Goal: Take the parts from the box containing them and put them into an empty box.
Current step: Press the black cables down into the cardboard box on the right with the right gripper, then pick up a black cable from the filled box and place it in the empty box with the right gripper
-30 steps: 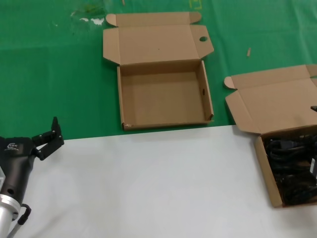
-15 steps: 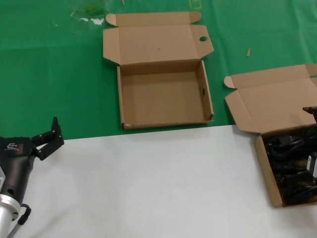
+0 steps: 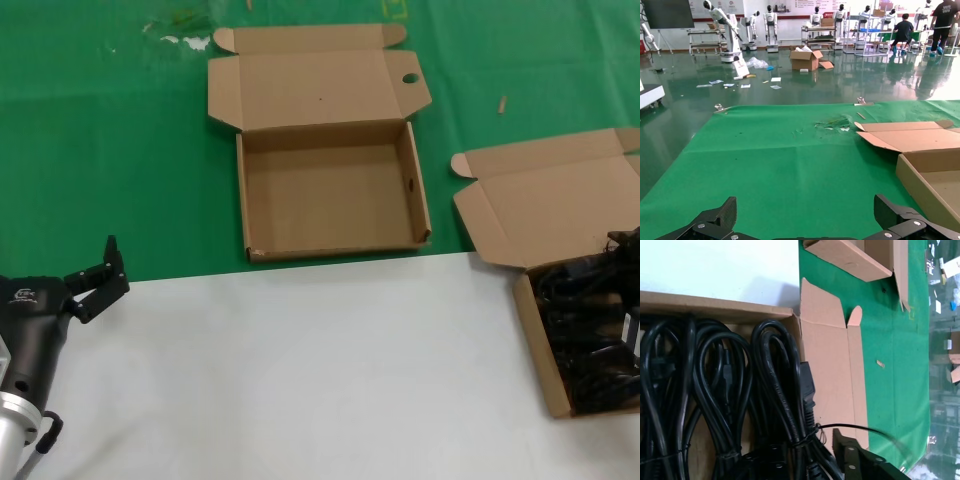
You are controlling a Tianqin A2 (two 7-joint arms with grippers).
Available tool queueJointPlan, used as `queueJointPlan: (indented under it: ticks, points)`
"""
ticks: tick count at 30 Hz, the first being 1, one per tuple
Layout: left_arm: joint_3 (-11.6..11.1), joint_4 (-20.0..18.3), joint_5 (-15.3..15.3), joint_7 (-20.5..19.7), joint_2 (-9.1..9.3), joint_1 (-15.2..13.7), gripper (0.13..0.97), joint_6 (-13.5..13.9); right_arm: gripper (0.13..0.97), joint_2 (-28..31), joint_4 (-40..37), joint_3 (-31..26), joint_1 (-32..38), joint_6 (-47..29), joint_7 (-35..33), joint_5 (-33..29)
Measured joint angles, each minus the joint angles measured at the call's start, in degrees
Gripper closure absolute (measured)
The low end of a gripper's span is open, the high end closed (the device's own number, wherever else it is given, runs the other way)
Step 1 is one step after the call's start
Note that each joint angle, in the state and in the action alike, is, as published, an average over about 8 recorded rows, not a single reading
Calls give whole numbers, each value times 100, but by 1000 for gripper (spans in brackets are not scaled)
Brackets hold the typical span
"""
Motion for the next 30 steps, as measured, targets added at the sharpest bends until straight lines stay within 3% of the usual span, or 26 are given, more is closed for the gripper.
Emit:
queueJointPlan:
  ticks: [7,16,25,30]
  points:
    - [0,0,0,1,0,0,132,0,804,-16,35,-40,7,27,3,33]
    - [0,0,0,1,0,0,132,0,872,155,345,118,-172,147,80,7]
    - [0,0,-1,1,0,0,132,0,872,498,1320,656,-639,502,232,-134]
    - [0,0,-1,1,0,0,132,0,872,205,1765,803,-636,725,18,-224]
